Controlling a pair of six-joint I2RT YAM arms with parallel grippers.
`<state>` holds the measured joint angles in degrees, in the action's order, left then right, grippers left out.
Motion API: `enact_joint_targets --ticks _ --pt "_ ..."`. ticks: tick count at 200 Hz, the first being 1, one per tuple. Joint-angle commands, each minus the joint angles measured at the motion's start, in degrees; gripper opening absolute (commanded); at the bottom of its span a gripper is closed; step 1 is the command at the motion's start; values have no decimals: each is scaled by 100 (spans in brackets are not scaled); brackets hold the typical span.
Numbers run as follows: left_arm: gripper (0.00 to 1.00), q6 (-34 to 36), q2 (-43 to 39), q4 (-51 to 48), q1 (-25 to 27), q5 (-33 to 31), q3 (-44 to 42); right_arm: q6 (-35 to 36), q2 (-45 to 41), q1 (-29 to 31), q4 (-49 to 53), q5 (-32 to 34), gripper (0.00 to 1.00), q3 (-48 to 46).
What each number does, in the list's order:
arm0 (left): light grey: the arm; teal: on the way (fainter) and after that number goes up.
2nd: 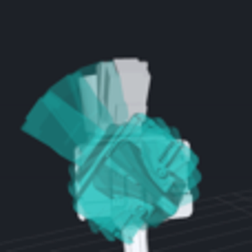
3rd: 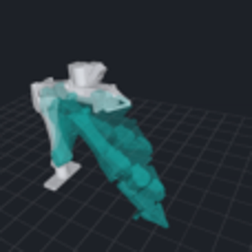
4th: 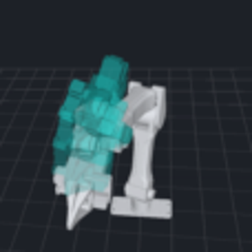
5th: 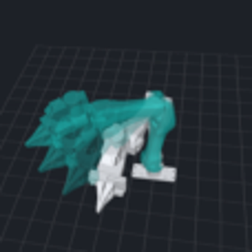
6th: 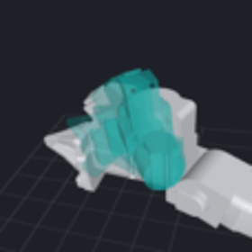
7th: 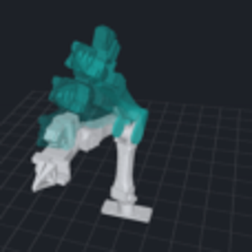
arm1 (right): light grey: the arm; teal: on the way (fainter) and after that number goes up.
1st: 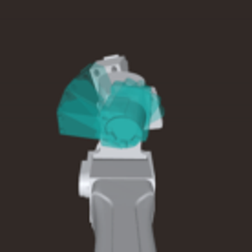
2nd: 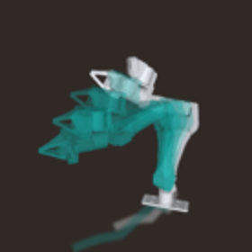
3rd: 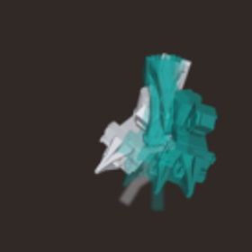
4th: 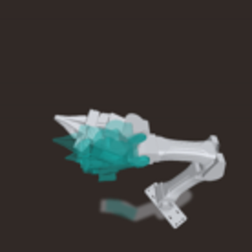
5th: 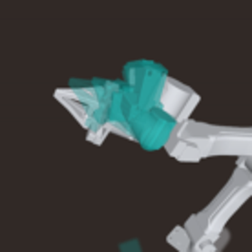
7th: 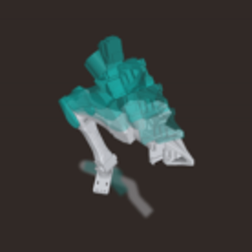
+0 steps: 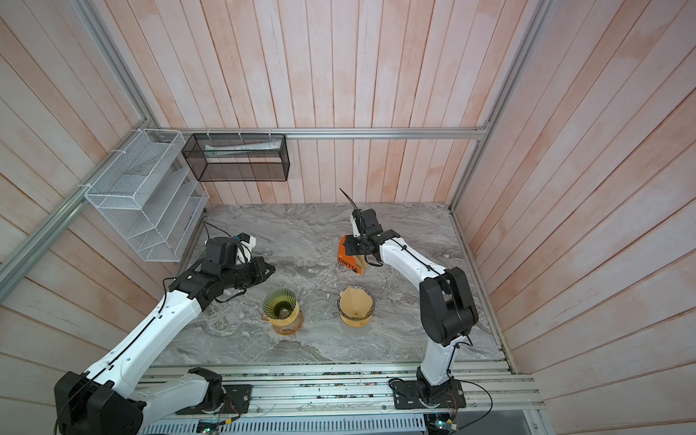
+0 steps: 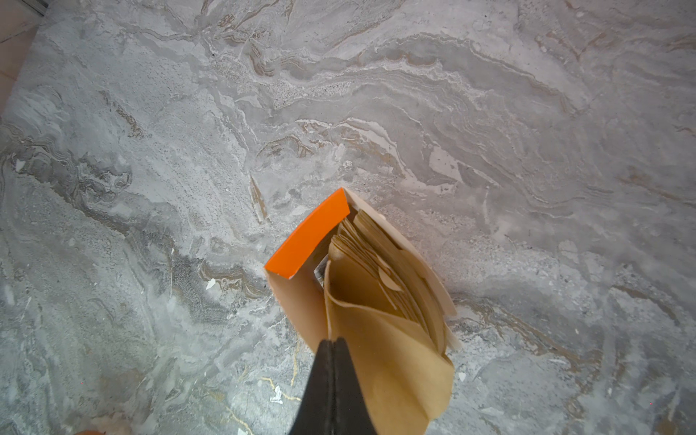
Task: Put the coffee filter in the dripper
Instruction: 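Pull one tan paper filter out of the COFFEE box with right gripper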
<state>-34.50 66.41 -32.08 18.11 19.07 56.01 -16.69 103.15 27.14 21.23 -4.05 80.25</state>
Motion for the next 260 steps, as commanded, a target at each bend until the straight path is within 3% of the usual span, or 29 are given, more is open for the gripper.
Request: enact_joint_targets --ticks 1,260 --pt "9 39 -140 114 -27 9 -103 -10 -267 42 175 116 0 -31" --pt "9 40 -238 88 -27 -123 23 -49 -1451 113 521 344 0 -62"
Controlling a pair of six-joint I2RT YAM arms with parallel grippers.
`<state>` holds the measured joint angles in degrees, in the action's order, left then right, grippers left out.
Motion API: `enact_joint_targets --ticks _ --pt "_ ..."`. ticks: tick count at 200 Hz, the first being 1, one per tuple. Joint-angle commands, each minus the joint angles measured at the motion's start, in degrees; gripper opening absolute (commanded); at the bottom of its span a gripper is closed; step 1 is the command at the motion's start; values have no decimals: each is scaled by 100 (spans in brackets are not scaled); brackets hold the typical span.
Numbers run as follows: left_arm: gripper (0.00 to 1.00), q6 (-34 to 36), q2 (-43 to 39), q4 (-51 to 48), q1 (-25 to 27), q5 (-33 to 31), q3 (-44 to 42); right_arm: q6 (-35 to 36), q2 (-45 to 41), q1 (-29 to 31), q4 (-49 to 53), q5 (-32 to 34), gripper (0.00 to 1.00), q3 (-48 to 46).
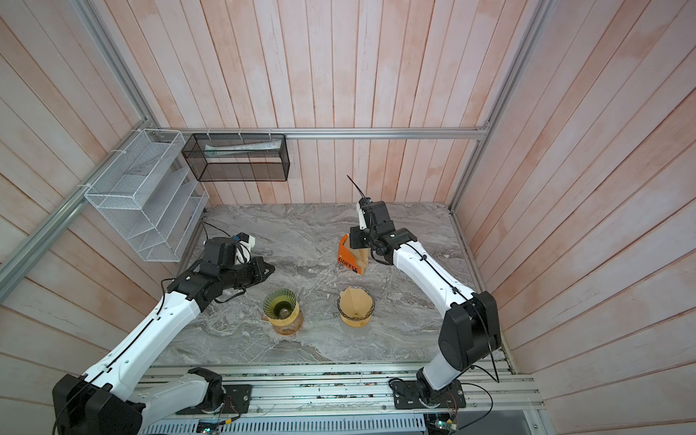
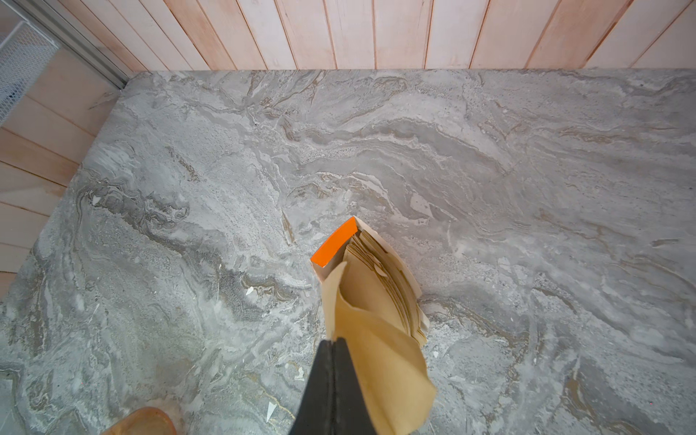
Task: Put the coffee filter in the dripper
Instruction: 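Pull one tan paper filter out of the COFFEE box with right gripper, then carry the paper filter over the green dripper while left gripper approaches it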
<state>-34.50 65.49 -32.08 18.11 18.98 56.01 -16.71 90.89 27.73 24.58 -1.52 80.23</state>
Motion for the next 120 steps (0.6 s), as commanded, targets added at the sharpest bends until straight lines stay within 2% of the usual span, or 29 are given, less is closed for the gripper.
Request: enact_joint_targets --ticks 1,71,120 --pt "9 40 -149 88 -27 -114 24 -49 -232 56 192 90 0 -60" --pt "9 53 -195 -92 -27 -258 258 -61 -734 195 466 180 0 158" --pt "9 149 -356 -751 -27 -748 631 -25 -1179 707 801 347 0 453"
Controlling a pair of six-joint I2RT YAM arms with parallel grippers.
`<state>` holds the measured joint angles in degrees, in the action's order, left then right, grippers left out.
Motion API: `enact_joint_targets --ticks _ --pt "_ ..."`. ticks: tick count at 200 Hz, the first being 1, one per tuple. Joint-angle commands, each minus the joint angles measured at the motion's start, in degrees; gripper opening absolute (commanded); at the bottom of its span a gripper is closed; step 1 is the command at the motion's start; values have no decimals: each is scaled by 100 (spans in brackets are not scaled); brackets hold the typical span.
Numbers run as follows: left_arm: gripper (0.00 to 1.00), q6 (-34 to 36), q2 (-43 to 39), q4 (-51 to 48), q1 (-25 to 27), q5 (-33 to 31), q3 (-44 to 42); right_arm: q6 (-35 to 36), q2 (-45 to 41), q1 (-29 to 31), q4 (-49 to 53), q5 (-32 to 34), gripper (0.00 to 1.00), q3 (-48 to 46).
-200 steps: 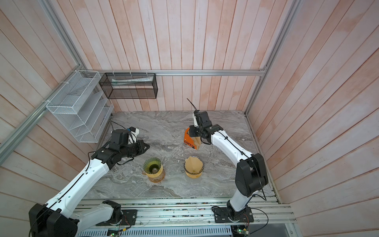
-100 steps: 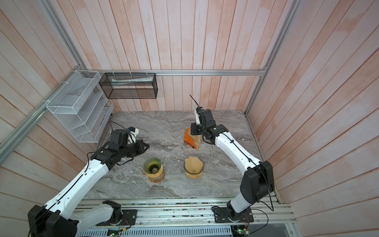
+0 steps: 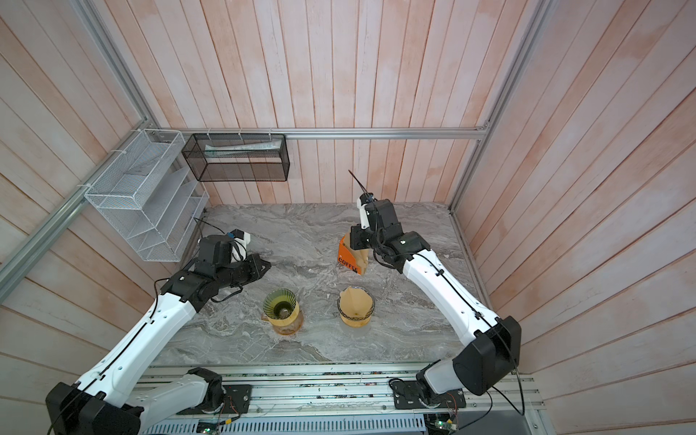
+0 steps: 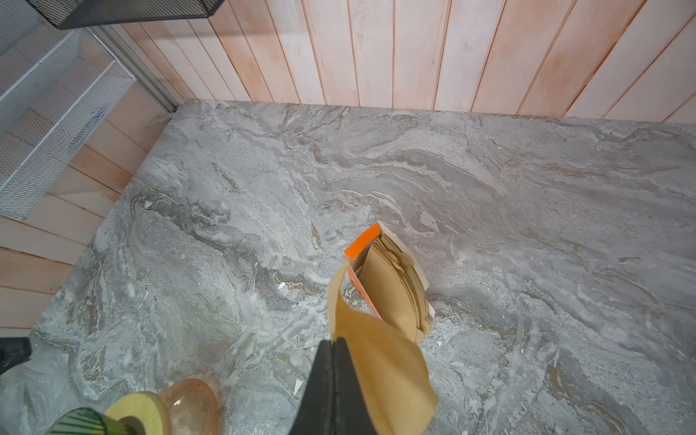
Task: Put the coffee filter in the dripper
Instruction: 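Carry the paper filter over the green dripper while left gripper approaches it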
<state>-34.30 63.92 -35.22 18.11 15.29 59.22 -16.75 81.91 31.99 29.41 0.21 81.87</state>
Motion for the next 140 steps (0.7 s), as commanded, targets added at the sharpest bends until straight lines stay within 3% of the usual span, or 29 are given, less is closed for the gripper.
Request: enact_joint_targets --ticks 1,81,140 --pt "9 132 -206 -456 -27 -400 318 -17 -290 299 332 186 0 296" --pt "9 50 -833 -1912 -27 -1686 653 -259 -635 2208 1076 1020 0 259" --pt "10 37 -1000 -1900 -27 -1762 529 -357 229 3214 1093 1210 0 737"
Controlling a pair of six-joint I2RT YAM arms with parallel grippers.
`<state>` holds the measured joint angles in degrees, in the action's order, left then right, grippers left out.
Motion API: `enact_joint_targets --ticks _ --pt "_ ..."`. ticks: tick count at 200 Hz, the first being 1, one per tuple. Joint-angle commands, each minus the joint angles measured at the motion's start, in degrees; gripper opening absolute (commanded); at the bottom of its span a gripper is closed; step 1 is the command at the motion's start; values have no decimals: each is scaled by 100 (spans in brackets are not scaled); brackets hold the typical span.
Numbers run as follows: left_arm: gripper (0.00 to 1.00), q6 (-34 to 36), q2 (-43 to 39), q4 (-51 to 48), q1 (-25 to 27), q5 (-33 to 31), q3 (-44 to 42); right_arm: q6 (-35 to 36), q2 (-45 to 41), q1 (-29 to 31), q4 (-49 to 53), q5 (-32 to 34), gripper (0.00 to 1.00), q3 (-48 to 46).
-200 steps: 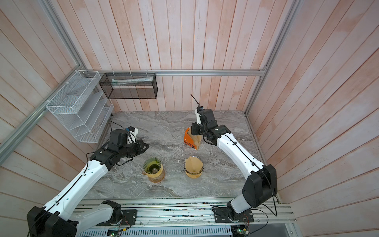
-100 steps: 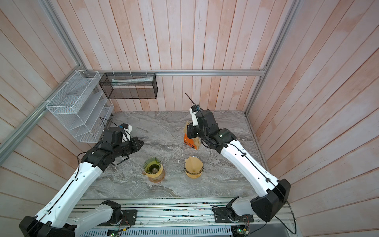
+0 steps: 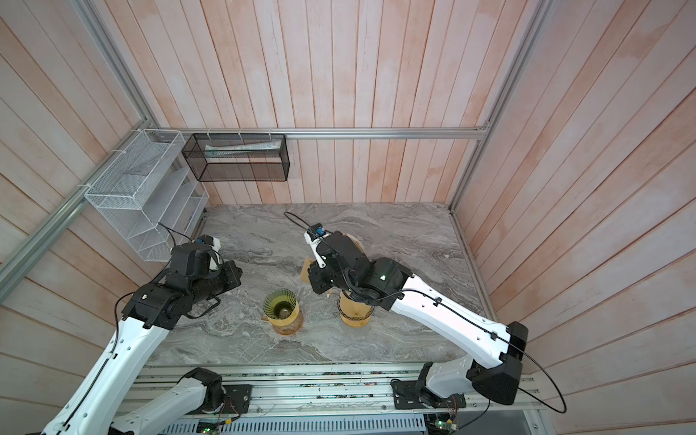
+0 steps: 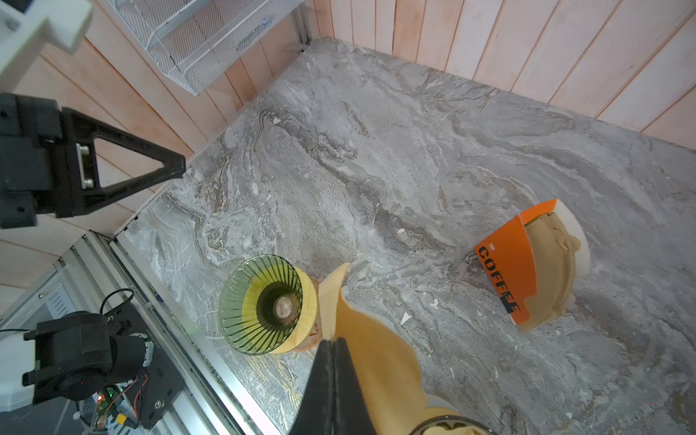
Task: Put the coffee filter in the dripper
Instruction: 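Carry the paper filter over the green dripper while left gripper approaches it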
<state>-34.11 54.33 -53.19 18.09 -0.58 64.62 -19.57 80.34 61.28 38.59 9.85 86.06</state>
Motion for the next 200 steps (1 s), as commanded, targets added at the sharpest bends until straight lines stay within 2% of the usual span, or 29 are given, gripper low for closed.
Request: enact_joint_targets --ticks 1,69,200 --pt "10 22 -47 -104 -24 -177 -11 -79 408 300 180 250 0 329" --pt "10 159 -129 22 -24 -185 -166 -58 1549 879 632 544 0 1149" --pt "10 341 -459 -6 -25 -91 -231 -143 3140 1018 1682 606 0 2906"
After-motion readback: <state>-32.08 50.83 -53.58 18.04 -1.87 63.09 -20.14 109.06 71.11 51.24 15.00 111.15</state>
